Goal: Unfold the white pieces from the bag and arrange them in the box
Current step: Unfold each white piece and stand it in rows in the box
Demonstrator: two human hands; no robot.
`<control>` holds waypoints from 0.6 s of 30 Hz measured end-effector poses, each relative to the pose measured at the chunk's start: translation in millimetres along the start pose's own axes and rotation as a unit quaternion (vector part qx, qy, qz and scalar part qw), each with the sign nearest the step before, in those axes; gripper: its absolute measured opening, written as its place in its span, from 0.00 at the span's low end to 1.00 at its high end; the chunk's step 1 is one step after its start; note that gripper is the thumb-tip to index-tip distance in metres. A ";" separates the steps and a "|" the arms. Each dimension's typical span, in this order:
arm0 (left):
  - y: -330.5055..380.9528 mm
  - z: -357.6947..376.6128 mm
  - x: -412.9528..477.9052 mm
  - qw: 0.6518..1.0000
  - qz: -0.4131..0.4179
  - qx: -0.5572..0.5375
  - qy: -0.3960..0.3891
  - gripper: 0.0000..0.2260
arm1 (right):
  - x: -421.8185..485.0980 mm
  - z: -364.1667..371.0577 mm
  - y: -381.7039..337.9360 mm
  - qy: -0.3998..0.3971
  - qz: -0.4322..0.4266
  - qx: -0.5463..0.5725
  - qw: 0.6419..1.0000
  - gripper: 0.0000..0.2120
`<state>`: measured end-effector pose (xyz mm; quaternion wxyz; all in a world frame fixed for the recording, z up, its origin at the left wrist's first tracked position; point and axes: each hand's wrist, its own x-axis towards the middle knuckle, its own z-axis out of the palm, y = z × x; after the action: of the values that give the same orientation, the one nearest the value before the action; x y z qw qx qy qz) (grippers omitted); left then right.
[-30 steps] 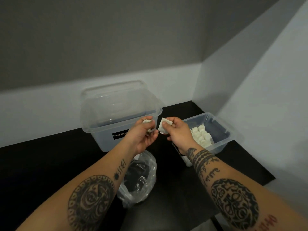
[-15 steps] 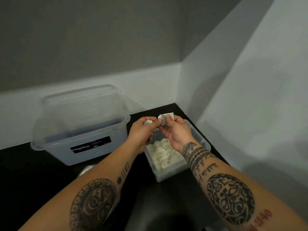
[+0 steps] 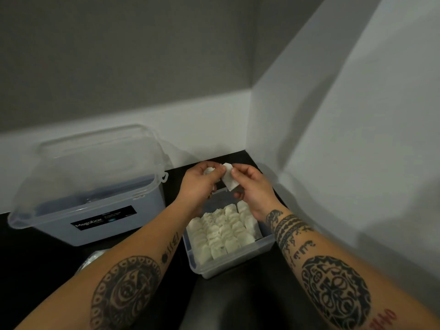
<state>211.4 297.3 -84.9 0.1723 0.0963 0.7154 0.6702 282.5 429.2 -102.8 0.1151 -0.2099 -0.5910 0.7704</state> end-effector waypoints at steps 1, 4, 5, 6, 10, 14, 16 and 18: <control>-1.6 1.5 1.5 1.000 0.001 0.003 0.000 0.05 | 0.6 -2.4 -0.1 -0.005 0.004 0.009 1.000 0.13; -3.6 13.8 1.4 0.999 0.000 -0.033 0.000 0.05 | 0.1 -4.4 1.0 -0.049 0.084 0.118 0.988 0.28; -4.3 19.9 0.8 0.999 0.002 -0.049 -0.009 0.04 | -0.4 -4.3 1.5 -0.069 0.116 0.181 0.974 0.34; -4.2 26.4 -0.8 0.998 0.006 -0.055 -0.021 0.03 | -0.9 -4.2 2.0 -0.086 0.140 0.242 0.956 0.39; -3.5 50.6 -7.8 0.998 0.046 -0.004 -0.039 0.03 | -1.6 -8.5 4.2 -0.090 0.177 0.353 0.914 0.44; -1.5 59.3 -5.8 0.998 0.043 -0.034 0.006 0.02 | -4.1 -16.0 0.8 -0.106 0.174 0.342 0.917 0.39; -1.4 58.7 -1.8 0.996 0.010 -0.081 0.027 0.04 | -4.8 -19.2 -1.6 -0.108 0.173 0.313 0.928 0.35; -1.9 56.1 1.7 0.994 0.000 -0.097 0.044 0.04 | -3.2 -22.3 -1.1 -0.094 0.171 0.252 0.948 0.31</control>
<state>231.1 349.6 -89.3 0.1494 0.0494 0.6540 0.7399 295.5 447.4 -105.9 -0.0250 -0.1986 -0.3412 0.9184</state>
